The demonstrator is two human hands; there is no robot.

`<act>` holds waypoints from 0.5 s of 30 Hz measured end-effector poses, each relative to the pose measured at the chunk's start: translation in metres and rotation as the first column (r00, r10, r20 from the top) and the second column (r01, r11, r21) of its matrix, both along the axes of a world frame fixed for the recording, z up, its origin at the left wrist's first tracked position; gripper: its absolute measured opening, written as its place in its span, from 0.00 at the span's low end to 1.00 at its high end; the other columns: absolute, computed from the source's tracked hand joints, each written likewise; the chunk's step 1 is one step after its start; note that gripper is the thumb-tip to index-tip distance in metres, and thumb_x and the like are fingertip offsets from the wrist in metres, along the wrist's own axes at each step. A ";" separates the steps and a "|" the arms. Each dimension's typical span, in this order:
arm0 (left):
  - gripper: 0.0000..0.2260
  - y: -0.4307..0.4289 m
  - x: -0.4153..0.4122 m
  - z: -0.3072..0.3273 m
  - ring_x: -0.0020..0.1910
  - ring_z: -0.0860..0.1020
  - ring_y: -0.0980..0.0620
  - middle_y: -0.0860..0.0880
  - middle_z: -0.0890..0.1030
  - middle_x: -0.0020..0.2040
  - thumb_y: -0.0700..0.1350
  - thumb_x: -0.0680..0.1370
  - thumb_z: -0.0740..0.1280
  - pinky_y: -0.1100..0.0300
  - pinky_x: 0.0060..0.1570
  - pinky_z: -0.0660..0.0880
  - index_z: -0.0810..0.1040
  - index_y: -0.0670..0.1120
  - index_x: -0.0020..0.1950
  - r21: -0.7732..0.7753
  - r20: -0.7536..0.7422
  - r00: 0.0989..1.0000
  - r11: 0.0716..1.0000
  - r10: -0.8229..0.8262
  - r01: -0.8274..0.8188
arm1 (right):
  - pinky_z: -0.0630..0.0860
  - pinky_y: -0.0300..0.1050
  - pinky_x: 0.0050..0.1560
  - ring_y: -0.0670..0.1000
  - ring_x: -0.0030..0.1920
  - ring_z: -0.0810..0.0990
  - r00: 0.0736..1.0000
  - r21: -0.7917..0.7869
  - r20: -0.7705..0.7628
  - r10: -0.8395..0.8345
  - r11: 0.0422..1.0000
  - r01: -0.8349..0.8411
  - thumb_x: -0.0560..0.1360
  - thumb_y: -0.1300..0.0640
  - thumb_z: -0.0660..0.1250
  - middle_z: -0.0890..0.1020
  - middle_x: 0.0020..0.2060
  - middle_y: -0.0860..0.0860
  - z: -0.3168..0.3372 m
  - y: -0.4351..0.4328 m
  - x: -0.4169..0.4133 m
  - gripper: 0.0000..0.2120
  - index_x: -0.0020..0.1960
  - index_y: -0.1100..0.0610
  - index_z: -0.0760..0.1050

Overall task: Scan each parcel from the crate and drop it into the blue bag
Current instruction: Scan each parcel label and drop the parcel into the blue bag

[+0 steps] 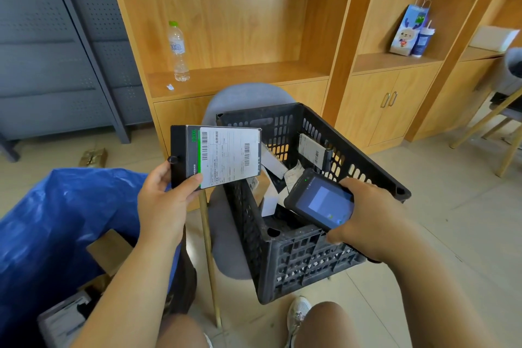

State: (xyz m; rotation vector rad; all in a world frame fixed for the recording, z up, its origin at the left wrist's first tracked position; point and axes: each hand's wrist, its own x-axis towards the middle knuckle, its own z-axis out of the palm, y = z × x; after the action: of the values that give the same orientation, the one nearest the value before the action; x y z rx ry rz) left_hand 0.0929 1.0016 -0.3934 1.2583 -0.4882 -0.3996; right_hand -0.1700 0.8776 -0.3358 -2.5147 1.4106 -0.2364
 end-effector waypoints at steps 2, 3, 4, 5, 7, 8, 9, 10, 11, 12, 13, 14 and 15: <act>0.19 0.001 0.001 0.002 0.53 0.83 0.53 0.52 0.84 0.52 0.36 0.74 0.72 0.58 0.47 0.81 0.75 0.50 0.62 0.001 0.003 1.000 1.000 0.009 -0.009 | 0.78 0.49 0.41 0.50 0.41 0.74 1.000 0.002 -0.005 0.004 1.000 -0.004 0.57 0.45 0.77 0.70 0.41 0.44 0.000 0.001 0.000 0.38 0.63 0.49 0.66; 0.20 0.002 0.001 0.003 0.53 0.83 0.53 0.51 0.84 0.53 0.36 0.74 0.72 0.58 0.47 0.81 0.75 0.49 0.63 0.001 0.004 1.000 1.000 0.013 -0.013 | 0.78 0.48 0.41 0.50 0.41 0.74 1.000 -0.002 -0.012 0.005 1.000 -0.005 0.57 0.45 0.77 0.70 0.41 0.44 0.000 0.001 0.001 0.37 0.62 0.49 0.66; 0.20 0.003 0.001 0.003 0.53 0.83 0.53 0.50 0.83 0.54 0.37 0.74 0.72 0.58 0.47 0.81 0.74 0.49 0.63 0.000 0.000 1.000 1.000 0.019 -0.019 | 0.78 0.48 0.40 0.50 0.41 0.74 1.000 -0.005 -0.018 0.006 1.000 -0.006 0.57 0.45 0.77 0.70 0.41 0.44 0.001 0.001 0.002 0.37 0.62 0.49 0.66; 0.20 0.004 0.002 0.003 0.53 0.83 0.53 0.50 0.83 0.54 0.37 0.74 0.72 0.58 0.47 0.81 0.74 0.49 0.63 -0.002 -0.007 1.000 1.000 0.025 -0.025 | 0.77 0.47 0.40 0.50 0.42 0.74 1.000 -0.007 -0.020 0.006 1.000 -0.006 0.57 0.45 0.77 0.70 0.41 0.44 0.001 0.002 0.003 0.38 0.62 0.48 0.66; 0.20 0.006 0.003 0.003 0.53 0.83 0.52 0.49 0.83 0.54 0.37 0.74 0.71 0.58 0.47 0.81 0.74 0.50 0.63 -0.009 -0.027 0.999 0.999 0.033 -0.033 | 0.78 0.48 0.40 0.50 0.41 0.75 1.000 -0.013 -0.006 0.010 1.000 -0.010 0.57 0.46 0.77 0.70 0.41 0.45 0.001 0.002 0.005 0.40 0.65 0.49 0.64; 0.20 0.008 0.003 0.003 0.53 0.83 0.52 0.48 0.83 0.55 0.37 0.74 0.71 0.58 0.48 0.81 0.74 0.49 0.63 -0.014 -0.039 0.999 0.999 0.032 -0.032 | 0.79 0.48 0.40 0.50 0.41 0.75 1.000 -0.017 0.001 0.014 1.000 -0.014 0.58 0.46 0.77 0.70 0.42 0.45 0.001 0.002 0.007 0.41 0.66 0.49 0.64; 0.20 0.009 0.004 0.003 0.53 0.83 0.52 0.48 0.83 0.55 0.36 0.74 0.71 0.57 0.48 0.81 0.74 0.48 0.64 -0.020 -0.051 0.998 0.999 0.031 -0.032 | 0.79 0.49 0.41 0.51 0.42 0.75 1.000 -0.025 0.004 0.021 0.999 -0.021 0.58 0.46 0.77 0.71 0.43 0.46 0.001 0.003 0.008 0.41 0.67 0.50 0.63; 0.20 0.011 0.004 0.003 0.53 0.83 0.52 0.47 0.83 0.55 0.36 0.74 0.71 0.57 0.48 0.81 0.73 0.46 0.65 -0.026 -0.061 0.998 0.999 0.030 -0.032 | 0.79 0.50 0.42 0.51 0.43 0.76 1.000 -0.036 0.006 0.030 0.999 -0.030 0.58 0.46 0.77 0.71 0.45 0.46 0.000 0.004 0.010 0.41 0.67 0.50 0.63; 0.21 0.013 0.005 0.003 0.52 0.83 0.52 0.47 0.83 0.55 0.36 0.74 0.71 0.57 0.48 0.81 0.73 0.45 0.66 -0.031 -0.070 0.997 0.999 0.031 -0.033 | 0.79 0.50 0.42 0.51 0.44 0.76 0.999 -0.047 0.010 0.038 0.998 -0.037 0.59 0.45 0.76 0.72 0.46 0.46 0.000 0.004 0.013 0.40 0.66 0.50 0.63; 0.21 0.016 0.007 0.003 0.52 0.83 0.53 0.47 0.83 0.55 0.36 0.74 0.70 0.57 0.48 0.81 0.73 0.45 0.66 -0.035 -0.078 0.996 0.999 0.033 -0.036 | 0.79 0.50 0.43 0.51 0.45 0.76 0.999 -0.057 0.013 0.043 0.998 -0.042 0.59 0.45 0.76 0.72 0.46 0.46 0.000 0.005 0.015 0.39 0.65 0.50 0.64; 0.20 0.019 0.008 0.003 0.52 0.83 0.53 0.46 0.83 0.55 0.36 0.74 0.70 0.57 0.48 0.81 0.73 0.45 0.66 -0.043 -0.089 0.995 0.998 0.038 -0.042 | 0.79 0.50 0.43 0.50 0.45 0.75 0.999 -0.068 0.011 0.046 0.997 -0.045 0.59 0.44 0.76 0.72 0.46 0.45 -0.001 0.005 0.019 0.38 0.64 0.50 0.64; 0.19 0.022 0.010 0.003 0.51 0.83 0.53 0.46 0.83 0.55 0.36 0.74 0.70 0.58 0.48 0.81 0.73 0.45 0.65 -0.051 -0.101 0.994 0.997 0.044 -0.049 | 0.78 0.49 0.43 0.50 0.45 0.75 0.999 -0.082 0.007 0.048 0.996 -0.047 0.59 0.44 0.76 0.71 0.45 0.45 -0.002 0.006 0.022 0.38 0.64 0.51 0.64; 0.18 0.027 0.013 0.003 0.51 0.83 0.53 0.47 0.83 0.54 0.37 0.75 0.70 0.58 0.47 0.81 0.74 0.46 0.63 -0.058 -0.110 0.993 0.997 0.051 -0.057 | 0.76 0.47 0.41 0.50 0.44 0.74 0.999 -0.097 0.009 0.049 0.994 -0.048 0.58 0.43 0.76 0.70 0.45 0.45 -0.002 0.007 0.026 0.39 0.64 0.51 0.64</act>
State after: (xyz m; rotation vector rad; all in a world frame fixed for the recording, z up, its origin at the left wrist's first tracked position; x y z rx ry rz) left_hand 0.1057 1.0283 -0.3905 1.1812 -0.3707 -0.4021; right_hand -0.1442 0.8844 -0.3378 -2.6169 1.3630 -0.3164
